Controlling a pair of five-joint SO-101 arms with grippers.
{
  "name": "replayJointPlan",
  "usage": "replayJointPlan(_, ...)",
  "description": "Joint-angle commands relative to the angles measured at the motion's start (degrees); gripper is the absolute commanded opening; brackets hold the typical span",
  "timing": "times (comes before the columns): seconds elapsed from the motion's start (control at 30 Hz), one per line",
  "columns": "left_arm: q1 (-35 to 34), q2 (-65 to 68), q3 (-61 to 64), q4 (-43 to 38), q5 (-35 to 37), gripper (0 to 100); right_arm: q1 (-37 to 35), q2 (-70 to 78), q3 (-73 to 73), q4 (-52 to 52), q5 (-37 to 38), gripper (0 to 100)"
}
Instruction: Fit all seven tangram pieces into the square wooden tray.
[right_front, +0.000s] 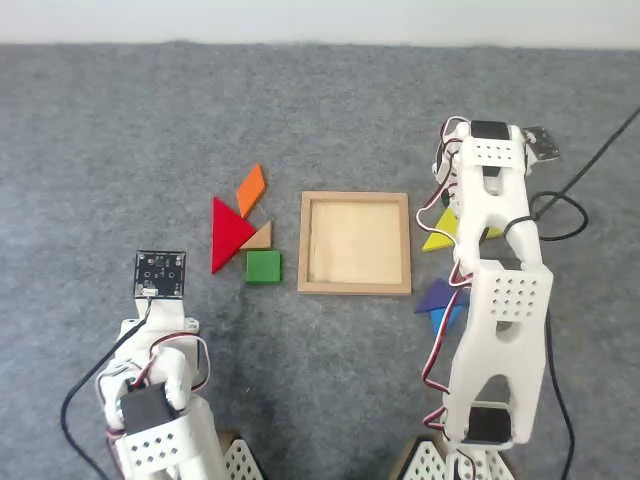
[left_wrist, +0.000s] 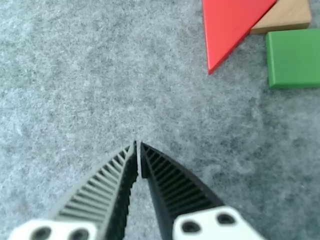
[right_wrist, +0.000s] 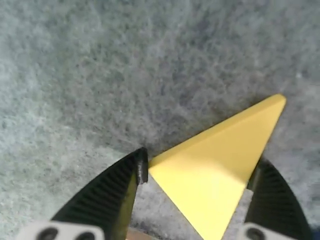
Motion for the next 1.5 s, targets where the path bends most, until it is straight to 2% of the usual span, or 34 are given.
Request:
replayJointPlan(0.0,-0.4,-1.1,-0.6,0.4,-0.4,1,-0.5,-0.9,-2.2,0.7,0.9,29.6)
replayJointPlan(0.2,-0.4,-1.1,-0.6,0.4,-0.4,1,-0.1,-1.0,-3.1,2.3,2.9,29.6)
replayJointPlan(0.37,-0.4,-1.1,-0.6,0.4,-0.4,1,0.0,-0.6,-10.5,9.5,12.2,29.6)
replayJointPlan(0.8,-0.4,-1.1,-0.6,0.4,-0.4,1,-0.5,-0.5,-21.8,11.8,53.4,29.6)
replayJointPlan(0.97,-0.4,-1.1,-0.6,0.4,-0.4,1,-4.1,-0.6,-28.9,11.5,70.4,29.6)
replayJointPlan(1.1,-0.4,-1.1,-0.6,0.4,-0.4,1,-6.9,-0.2,-33.0,11.9,80.1,29.6)
replayJointPlan(1.2,-0.4,-1.1,-0.6,0.4,-0.4,1,-5.5,0.2,-32.3,11.9,79.4,29.9)
replayJointPlan(1.23,-0.4,-1.1,-0.6,0.4,-0.4,1,-4.4,0.5,-32.0,11.9,77.2,29.9)
replayJointPlan(1.33,-0.4,-1.1,-0.6,0.4,-0.4,1,-1.4,2.3,-31.0,12.0,64.3,31.7)
replayJointPlan(1.47,-0.4,-1.1,-0.6,0.4,-0.4,1,-0.8,6.3,-30.2,11.6,59.1,41.0)
